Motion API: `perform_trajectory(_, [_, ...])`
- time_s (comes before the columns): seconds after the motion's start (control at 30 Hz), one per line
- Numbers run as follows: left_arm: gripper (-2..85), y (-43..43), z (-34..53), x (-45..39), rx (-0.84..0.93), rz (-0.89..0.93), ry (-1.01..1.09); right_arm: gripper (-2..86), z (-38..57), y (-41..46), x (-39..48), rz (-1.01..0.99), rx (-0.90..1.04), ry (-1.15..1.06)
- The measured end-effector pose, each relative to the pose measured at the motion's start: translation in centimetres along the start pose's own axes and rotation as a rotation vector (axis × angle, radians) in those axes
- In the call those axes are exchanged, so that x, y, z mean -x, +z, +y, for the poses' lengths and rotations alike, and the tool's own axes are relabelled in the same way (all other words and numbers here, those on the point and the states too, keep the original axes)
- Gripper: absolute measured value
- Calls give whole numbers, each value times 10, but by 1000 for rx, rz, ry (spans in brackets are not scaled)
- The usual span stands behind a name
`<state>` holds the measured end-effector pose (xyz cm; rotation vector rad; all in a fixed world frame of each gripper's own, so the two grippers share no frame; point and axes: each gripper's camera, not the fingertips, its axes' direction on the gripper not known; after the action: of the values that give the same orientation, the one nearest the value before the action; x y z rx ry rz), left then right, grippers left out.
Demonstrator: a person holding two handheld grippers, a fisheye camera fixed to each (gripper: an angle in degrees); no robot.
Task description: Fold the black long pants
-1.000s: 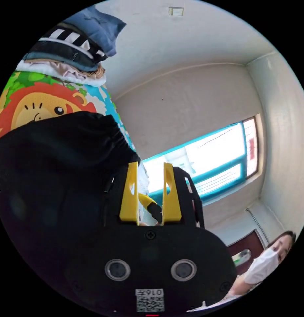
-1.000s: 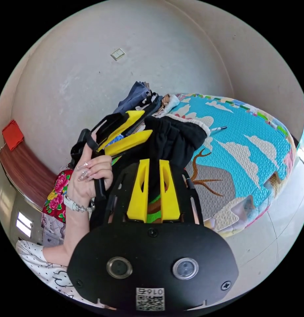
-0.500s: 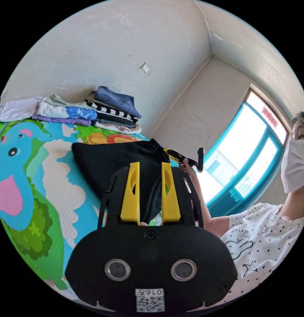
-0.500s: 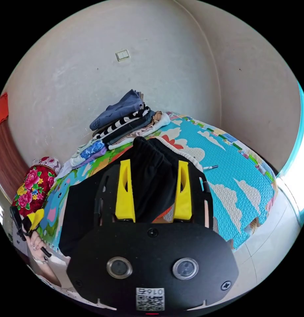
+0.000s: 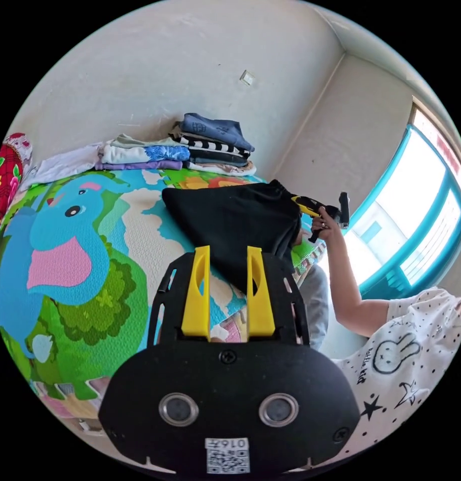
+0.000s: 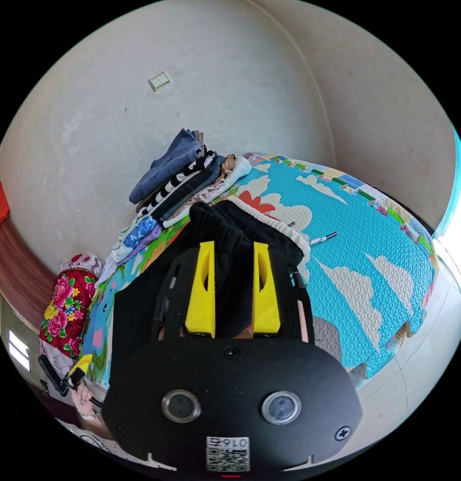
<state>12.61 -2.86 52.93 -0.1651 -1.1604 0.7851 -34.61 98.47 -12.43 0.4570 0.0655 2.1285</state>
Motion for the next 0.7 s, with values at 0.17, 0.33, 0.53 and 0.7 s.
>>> perform_trajectory(0.17, [104,16,6,-17,30,-62,71,78,-12,-9,23,-20,-30,-29])
perform_trajectory(0.33, [98,25,12,-30,34,-151,125,64,-29,-43,75,7,-98,-141])
perform_trajectory(0.53, [98,36,25,-25,30,-178,121,62,-53,-126,139,53,-239,-274])
perform_trajectory(0.7, [107,62,36,-4,115,-89,69,68,-64,-98,136,171,-28,-225])
